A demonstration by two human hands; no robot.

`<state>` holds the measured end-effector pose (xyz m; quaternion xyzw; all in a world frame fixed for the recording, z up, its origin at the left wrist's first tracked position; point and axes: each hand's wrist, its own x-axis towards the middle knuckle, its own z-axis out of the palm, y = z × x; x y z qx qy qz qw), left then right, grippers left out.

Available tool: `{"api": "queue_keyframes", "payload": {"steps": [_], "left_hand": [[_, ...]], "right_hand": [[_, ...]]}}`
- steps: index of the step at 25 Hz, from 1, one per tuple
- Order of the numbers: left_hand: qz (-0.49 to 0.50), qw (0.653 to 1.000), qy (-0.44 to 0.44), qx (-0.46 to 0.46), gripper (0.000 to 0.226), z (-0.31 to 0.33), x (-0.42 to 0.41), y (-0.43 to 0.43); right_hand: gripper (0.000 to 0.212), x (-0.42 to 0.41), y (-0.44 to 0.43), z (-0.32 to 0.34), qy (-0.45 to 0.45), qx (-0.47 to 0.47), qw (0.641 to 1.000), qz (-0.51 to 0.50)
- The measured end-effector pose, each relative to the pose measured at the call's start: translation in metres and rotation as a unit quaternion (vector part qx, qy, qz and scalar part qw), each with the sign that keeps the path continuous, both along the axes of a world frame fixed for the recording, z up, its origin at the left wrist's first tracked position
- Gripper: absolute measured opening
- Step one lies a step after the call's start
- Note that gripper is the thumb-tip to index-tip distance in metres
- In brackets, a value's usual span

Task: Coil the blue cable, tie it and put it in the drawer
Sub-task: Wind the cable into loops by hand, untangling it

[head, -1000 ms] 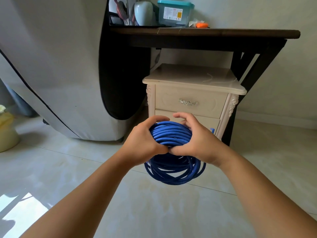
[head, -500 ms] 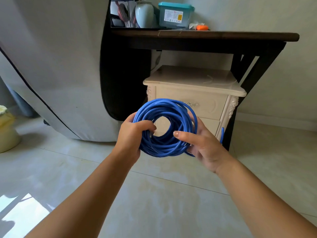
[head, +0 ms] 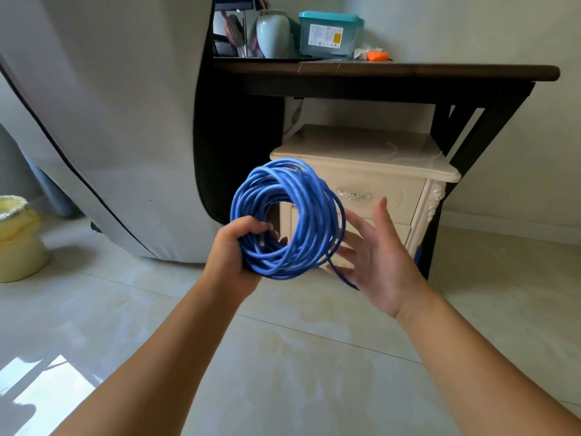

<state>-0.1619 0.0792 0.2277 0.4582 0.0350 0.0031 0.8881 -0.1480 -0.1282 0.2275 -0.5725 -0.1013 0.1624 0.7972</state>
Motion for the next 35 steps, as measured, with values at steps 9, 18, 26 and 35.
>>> {"api": "queue_keyframes", "payload": {"steps": [9, 18, 26, 35], "left_hand": [[-0.204, 0.973, -0.084, 0.066, 0.044, -0.005, -0.003, 0.011], [-0.229, 0.962, -0.077, 0.127, 0.04, 0.0, -0.01, 0.008], [-0.224, 0.967, -0.079, 0.091, 0.028, -0.004, -0.004, 0.018], [0.029, 0.996, -0.005, -0.079, 0.031, -0.012, 0.013, 0.04]], "right_hand": [[0.027, 0.001, -0.003, 0.017, -0.051, 0.066, 0.988, -0.133], [0.024, 0.016, -0.018, 0.007, -0.107, -0.29, 0.902, -0.3], [0.025, 0.008, -0.025, 0.01, -0.165, -0.378, 0.9, -0.139], [0.035, 0.024, -0.053, -0.007, -0.17, -0.591, 0.786, -0.06]]}}
